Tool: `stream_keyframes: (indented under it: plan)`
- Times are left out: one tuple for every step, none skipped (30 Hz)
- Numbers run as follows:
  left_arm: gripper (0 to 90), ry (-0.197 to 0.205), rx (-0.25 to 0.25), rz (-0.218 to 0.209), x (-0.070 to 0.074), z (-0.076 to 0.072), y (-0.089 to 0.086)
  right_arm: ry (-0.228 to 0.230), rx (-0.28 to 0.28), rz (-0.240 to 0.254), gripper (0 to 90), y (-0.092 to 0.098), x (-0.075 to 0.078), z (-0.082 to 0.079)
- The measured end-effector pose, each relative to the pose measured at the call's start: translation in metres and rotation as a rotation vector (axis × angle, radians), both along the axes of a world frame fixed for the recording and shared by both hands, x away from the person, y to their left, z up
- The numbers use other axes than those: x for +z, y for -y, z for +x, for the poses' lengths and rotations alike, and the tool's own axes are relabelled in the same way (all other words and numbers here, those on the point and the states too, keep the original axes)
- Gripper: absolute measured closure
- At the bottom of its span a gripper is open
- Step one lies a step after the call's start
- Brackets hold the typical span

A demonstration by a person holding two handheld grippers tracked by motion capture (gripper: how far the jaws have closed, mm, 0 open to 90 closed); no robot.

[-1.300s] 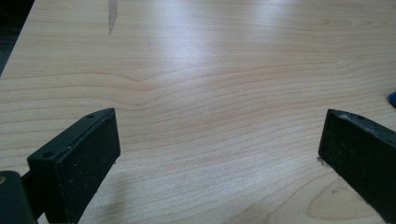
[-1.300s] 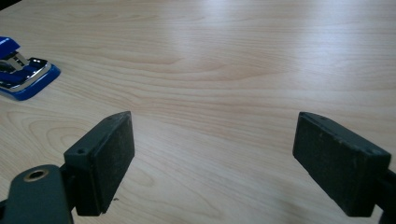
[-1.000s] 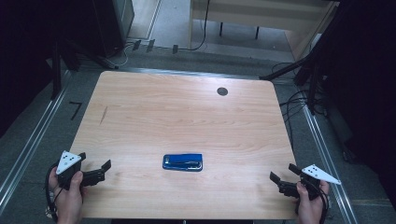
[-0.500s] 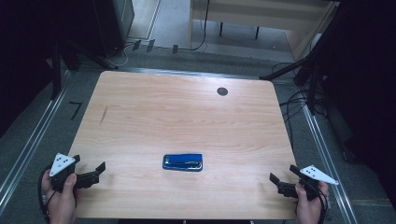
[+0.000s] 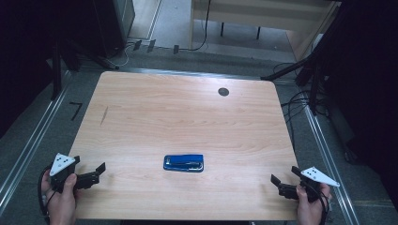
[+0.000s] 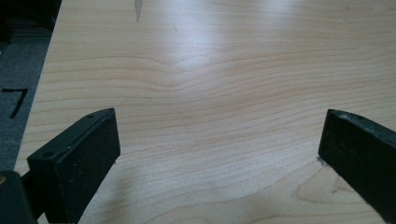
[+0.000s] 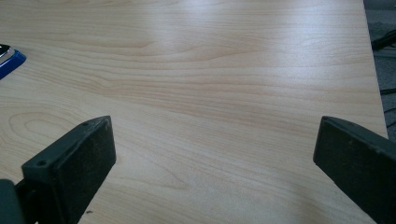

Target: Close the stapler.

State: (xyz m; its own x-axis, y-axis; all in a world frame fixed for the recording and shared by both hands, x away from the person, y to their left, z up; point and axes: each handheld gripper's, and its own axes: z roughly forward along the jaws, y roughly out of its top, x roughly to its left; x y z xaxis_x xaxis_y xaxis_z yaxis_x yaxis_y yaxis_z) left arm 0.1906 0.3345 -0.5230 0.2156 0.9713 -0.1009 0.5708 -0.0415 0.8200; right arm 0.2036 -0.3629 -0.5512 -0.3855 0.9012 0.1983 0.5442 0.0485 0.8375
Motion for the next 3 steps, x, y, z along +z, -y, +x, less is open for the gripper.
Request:
stream_keyframes:
  plan:
    - [0.0,0.001,-0.002,0.001,-0.0001,0.0004,0.0005,-0.010,0.007,0.004,0.0,-0.0003,-0.0002,0.0005]
    - [0.0,-0.004,-0.007,0.008,0.0002,0.0011,0.0007,-0.015,0.014,0.000,0.0,-0.0005,-0.0002,0.0010]
    - [0.0,-0.004,-0.007,0.008,0.0002,0.0011,0.0007,-0.014,0.017,0.000,0.0,-0.0008,-0.0002,0.0015]
